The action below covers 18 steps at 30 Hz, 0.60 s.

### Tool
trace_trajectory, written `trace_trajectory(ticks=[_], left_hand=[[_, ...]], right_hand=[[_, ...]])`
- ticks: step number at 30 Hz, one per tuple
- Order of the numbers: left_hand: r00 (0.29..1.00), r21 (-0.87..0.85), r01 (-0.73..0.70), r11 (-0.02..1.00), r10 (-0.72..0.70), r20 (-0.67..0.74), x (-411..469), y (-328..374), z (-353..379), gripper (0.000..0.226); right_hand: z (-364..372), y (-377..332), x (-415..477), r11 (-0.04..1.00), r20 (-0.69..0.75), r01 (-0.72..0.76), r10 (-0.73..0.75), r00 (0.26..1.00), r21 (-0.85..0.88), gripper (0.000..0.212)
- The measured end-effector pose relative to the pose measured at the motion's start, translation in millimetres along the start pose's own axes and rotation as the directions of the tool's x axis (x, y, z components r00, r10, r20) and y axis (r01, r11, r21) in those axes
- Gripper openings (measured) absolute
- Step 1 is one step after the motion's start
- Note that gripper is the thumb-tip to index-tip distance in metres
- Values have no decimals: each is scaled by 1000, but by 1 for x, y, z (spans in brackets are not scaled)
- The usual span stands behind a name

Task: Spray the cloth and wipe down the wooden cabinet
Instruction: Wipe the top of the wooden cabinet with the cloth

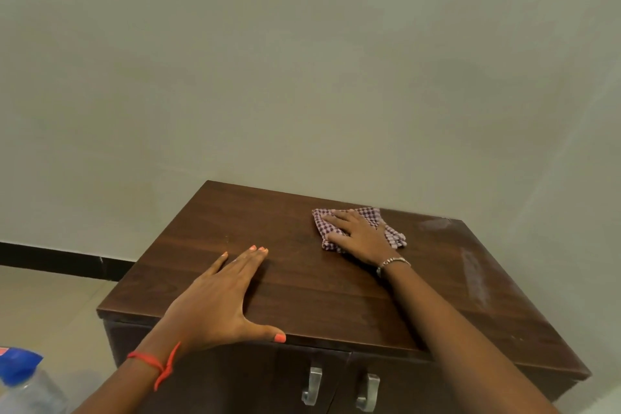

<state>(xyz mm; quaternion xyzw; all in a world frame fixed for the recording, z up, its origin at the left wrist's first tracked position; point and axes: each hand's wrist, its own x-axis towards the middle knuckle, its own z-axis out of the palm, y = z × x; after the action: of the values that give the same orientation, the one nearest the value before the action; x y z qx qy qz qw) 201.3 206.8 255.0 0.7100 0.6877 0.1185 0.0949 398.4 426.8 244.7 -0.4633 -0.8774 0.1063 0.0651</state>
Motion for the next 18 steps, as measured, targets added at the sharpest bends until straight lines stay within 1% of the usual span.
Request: trace_trajectory(ticks=[2, 4, 6, 8, 10, 12, 13, 15, 18], left_hand=[[1000, 8, 0, 1000, 0, 8, 1, -1, 0, 118], [1000, 11, -9, 1000, 9, 12, 2, -1, 1, 119], [1000, 19, -3, 1000, 2, 25, 2, 0, 0, 119], [999, 24, 11, 1000, -12, 36, 1, 2, -1, 118], [999, 21, 14, 1000, -15, 38, 0, 3, -2, 117], [999, 13, 19, 1000, -19, 45, 1, 5, -3, 116], [999, 11, 19, 1000, -20, 48, 1, 5, -3, 116], [998, 12, 21, 1000, -22, 51, 1, 6, -5, 116], [998, 19, 29, 999, -31, 62, 0, 7, -5, 116]], right_hand=[[-2, 4, -24, 995, -4, 93, -93, 996, 32, 52], [-6, 23, -46, 991, -63, 88, -82, 995, 97, 52], [-9, 44, -49, 995, -112, -9, 20, 994, 96, 55], [-12, 54, -32, 990, -107, -135, 137, 985, 30, 60], [-12, 48, -2, 973, -89, -231, 228, 969, -23, 59], [-8, 34, 28, 957, -87, -286, 281, 956, -47, 57], [-7, 25, 39, 957, -81, -285, 281, 956, -47, 57], [-2, 9, 55, 971, -74, -232, 228, 971, -52, 56], [-2, 6, 47, 997, -50, -70, 69, 996, -25, 50]])
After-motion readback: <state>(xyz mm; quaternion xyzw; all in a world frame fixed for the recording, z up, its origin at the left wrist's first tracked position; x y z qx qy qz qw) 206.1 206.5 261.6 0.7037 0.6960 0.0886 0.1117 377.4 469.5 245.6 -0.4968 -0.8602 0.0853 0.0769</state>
